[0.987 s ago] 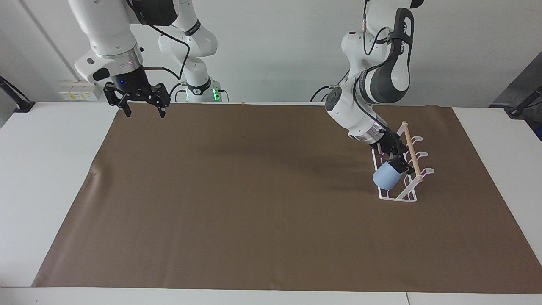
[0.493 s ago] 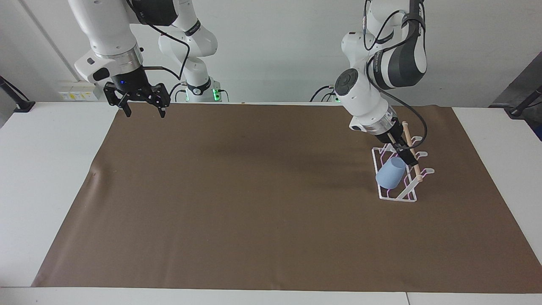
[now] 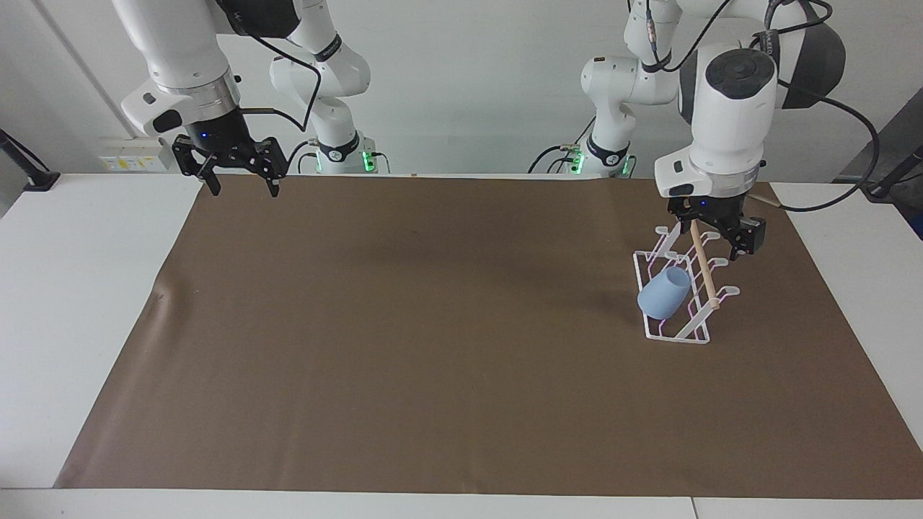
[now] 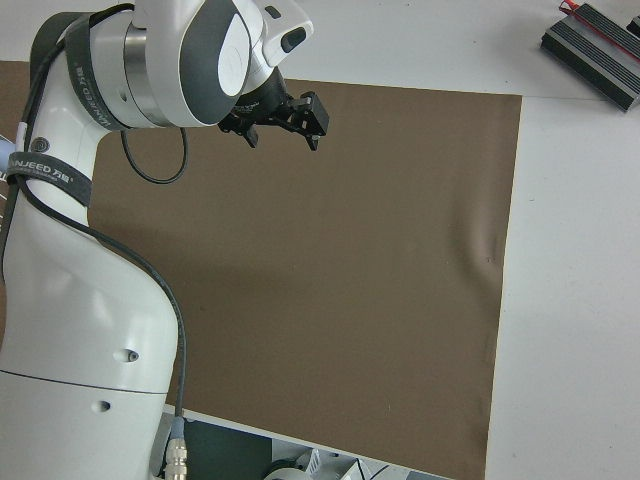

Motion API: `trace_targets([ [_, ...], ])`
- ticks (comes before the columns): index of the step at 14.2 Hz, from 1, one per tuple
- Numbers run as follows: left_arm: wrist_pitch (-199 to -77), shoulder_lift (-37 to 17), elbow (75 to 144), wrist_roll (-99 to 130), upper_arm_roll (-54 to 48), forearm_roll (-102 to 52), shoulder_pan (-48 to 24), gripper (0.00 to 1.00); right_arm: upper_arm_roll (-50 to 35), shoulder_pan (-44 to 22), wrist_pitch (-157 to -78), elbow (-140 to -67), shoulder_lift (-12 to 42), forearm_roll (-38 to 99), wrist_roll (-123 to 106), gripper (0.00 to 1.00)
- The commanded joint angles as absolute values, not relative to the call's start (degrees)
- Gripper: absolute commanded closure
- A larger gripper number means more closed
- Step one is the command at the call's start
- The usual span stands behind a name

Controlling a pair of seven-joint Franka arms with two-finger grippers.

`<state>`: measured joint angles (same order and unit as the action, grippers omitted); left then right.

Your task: Hang cup on cup holder

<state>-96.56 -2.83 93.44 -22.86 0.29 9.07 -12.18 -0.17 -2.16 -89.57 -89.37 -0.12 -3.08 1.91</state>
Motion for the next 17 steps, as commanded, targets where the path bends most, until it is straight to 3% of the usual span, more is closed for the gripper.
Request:
trace_targets([
  [1,-95.01,-0.01,94.13,-16.71,-0.18,6.15,-10.99,0.0,-0.35,-2.11,-87.8,-88.42,0.09,-3.43,2.55,0.0],
  [7,-91.06,4.57,94.13,-11.27,-0.09,0.53,-8.96,0.0,-0.35,-2.11,-88.15,-88.95,-0.09,-3.16,2.72,0.0],
  [17,-85.43,2.11,87.8,-7.47,-0.09,-0.88,-7.12,0.0,-0.35,-2.11,-88.59,-90.44,-0.79,-2.81,3.16,0.0],
])
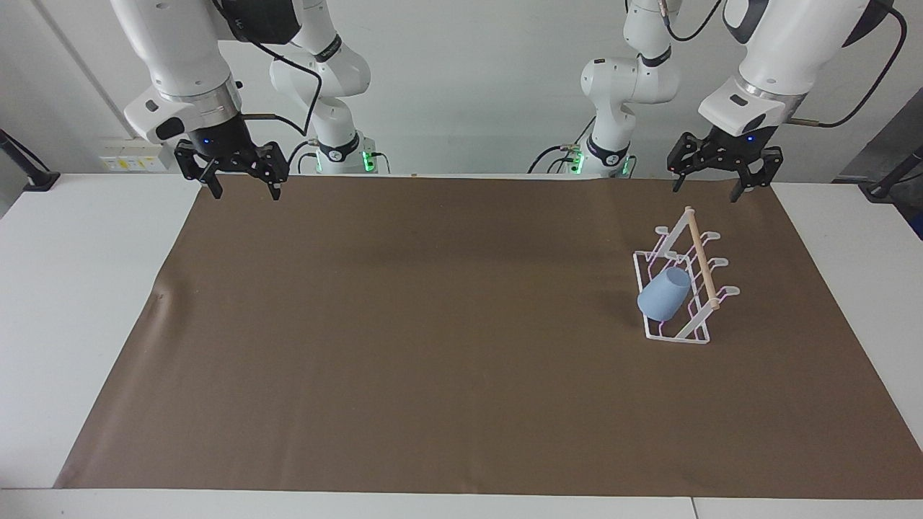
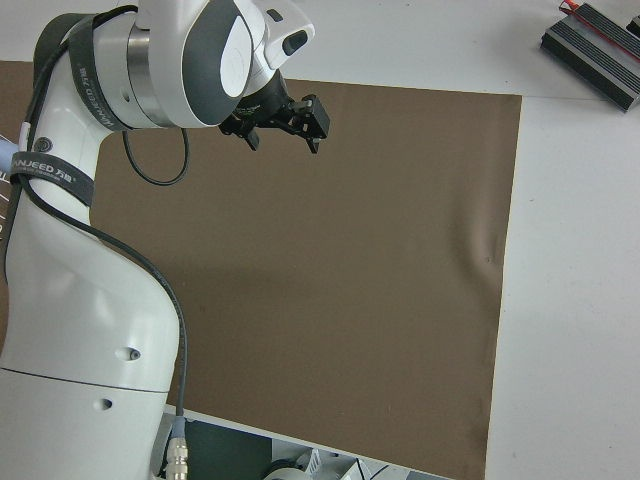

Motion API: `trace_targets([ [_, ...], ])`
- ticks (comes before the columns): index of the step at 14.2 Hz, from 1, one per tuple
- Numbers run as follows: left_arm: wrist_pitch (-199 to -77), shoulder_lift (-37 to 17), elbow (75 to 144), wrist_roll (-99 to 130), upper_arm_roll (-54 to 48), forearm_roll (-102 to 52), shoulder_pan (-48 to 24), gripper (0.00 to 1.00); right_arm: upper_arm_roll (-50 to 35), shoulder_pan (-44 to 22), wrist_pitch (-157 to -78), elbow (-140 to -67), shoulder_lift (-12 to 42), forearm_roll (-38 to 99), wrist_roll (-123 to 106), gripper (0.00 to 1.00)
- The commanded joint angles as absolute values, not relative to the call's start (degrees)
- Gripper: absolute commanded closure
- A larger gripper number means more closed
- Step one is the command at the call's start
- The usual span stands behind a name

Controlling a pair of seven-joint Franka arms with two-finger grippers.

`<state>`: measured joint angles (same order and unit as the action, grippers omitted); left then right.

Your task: Hang cup on cup holder

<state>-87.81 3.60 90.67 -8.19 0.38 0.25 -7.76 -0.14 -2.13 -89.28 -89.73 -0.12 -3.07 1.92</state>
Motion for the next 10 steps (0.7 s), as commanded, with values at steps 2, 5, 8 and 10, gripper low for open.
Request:
trace_targets([
  [2,-86.56,3.07,90.25,-4.41,-0.09,-0.79,-7.9,0.0,-0.35,-2.02,-89.73,-90.44,-0.7,-2.81,2.9,0.0],
  [5,-88.15,3.52,91.05,-3.43,-0.26,-0.88,-8.26,0.0,-0.35,-1.85,-89.56,-90.53,-0.7,-2.81,2.9,0.0],
  [8,-87.54,2.64,90.62,-3.25,-0.18,-2.54,-7.56,0.0,-0.35,-1.67,-89.65,-90.61,-0.7,-2.81,2.64,0.0],
  [10,-87.28,2.37,90.26,-3.25,-0.09,-2.9,-7.21,0.0,-0.35,-1.93,-89.65,-90.53,-0.7,-2.81,2.81,0.0],
])
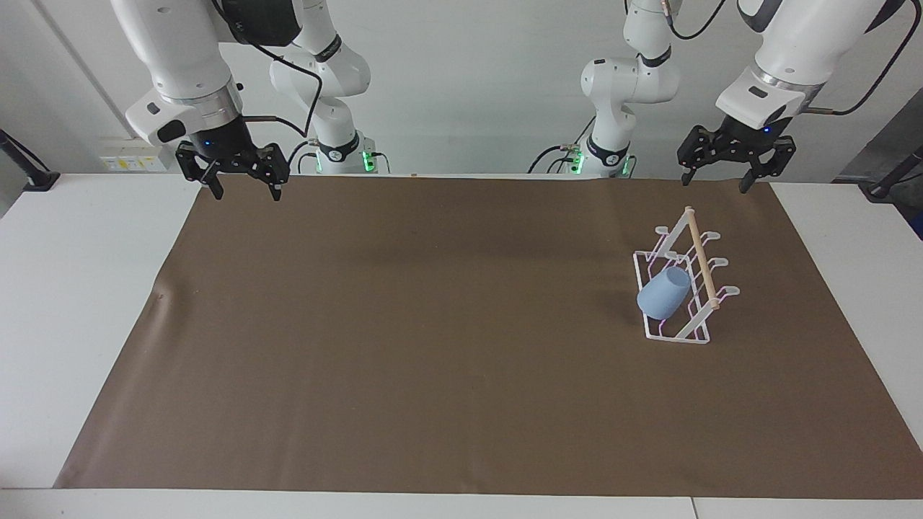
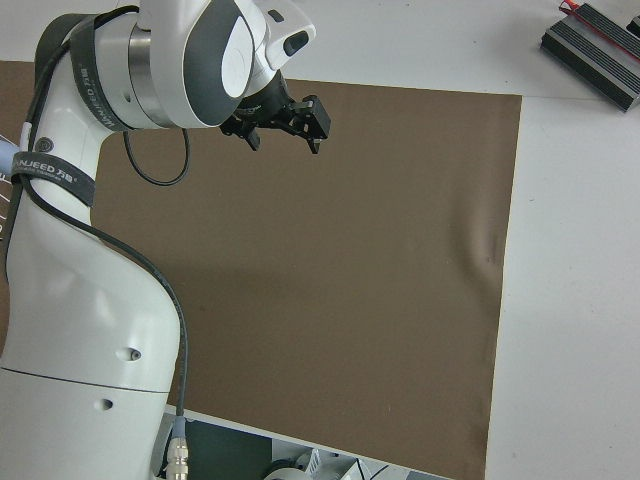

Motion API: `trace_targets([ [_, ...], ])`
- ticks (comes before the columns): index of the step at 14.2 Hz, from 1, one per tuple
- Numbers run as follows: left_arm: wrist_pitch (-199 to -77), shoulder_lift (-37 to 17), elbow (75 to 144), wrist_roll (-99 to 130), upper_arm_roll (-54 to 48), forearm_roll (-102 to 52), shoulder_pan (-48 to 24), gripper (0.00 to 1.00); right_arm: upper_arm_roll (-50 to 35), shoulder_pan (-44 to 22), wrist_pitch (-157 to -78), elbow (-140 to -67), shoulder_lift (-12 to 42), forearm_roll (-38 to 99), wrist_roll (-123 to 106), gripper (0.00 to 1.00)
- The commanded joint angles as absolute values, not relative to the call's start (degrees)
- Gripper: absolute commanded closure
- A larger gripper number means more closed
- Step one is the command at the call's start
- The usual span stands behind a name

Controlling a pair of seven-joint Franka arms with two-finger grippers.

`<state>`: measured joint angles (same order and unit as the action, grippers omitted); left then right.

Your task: Hang cup on cup holder

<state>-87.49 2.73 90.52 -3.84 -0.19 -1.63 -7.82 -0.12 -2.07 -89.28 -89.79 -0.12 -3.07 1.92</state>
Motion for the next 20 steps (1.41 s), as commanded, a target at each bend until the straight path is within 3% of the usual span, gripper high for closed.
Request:
trace_targets([
  [1,-87.01,2.29,90.26,-3.25,-0.09,-2.73,-7.29,0.0,-0.35,-1.76,-89.65,-90.53,-0.7,-2.81,2.73,0.0],
  [20,-85.69,2.72,91.05,-3.43,0.09,-2.37,-4.57,0.0,-0.35,-1.58,-90.62,-91.93,-1.23,-2.81,2.46,0.0],
])
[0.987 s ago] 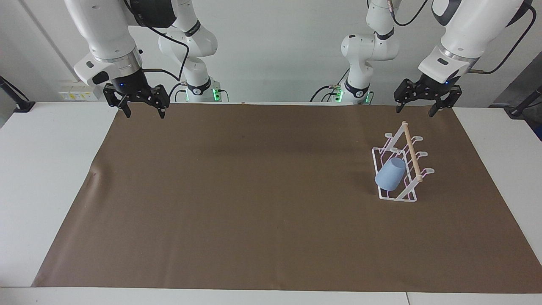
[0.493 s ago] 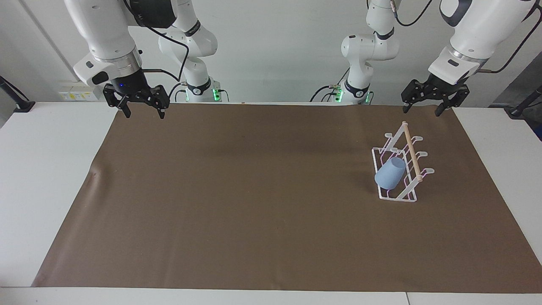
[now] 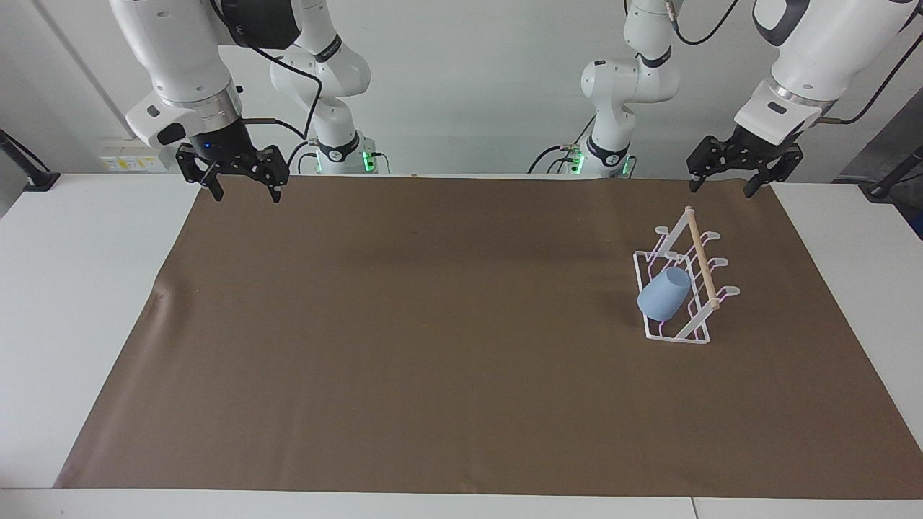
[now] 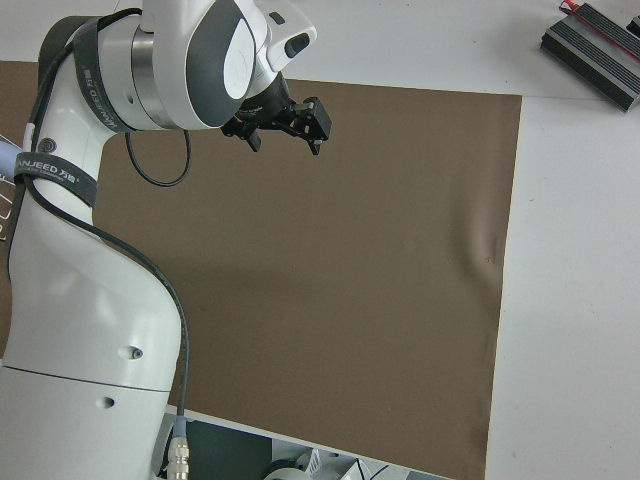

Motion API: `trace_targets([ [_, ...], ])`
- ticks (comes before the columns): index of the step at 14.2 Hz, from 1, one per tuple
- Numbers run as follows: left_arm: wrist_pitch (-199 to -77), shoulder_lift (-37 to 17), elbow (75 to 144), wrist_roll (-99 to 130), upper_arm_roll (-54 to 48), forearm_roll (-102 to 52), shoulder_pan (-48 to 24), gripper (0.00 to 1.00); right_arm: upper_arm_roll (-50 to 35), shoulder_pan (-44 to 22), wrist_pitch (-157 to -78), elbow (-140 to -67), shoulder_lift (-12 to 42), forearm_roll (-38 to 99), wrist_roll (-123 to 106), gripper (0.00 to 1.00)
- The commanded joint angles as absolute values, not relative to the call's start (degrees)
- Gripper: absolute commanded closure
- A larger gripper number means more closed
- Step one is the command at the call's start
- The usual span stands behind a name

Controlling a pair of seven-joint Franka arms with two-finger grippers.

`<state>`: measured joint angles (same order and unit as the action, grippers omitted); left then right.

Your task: Hang cup on cup holder

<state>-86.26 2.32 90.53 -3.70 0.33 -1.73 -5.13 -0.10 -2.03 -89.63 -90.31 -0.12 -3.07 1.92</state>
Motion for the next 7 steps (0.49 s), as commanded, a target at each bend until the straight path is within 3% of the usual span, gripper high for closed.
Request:
trace_targets([
  [1,-85.78,2.72,91.14,-3.51,0.09,-2.37,-4.57,0.0,-0.35,-1.58,-90.62,-91.93,-1.23,-2.81,2.46,0.0],
  [7,-86.4,2.72,91.32,-3.87,0.09,-2.29,-4.57,0.0,-0.35,-1.49,-90.62,-92.02,-1.23,-2.81,2.46,0.0],
])
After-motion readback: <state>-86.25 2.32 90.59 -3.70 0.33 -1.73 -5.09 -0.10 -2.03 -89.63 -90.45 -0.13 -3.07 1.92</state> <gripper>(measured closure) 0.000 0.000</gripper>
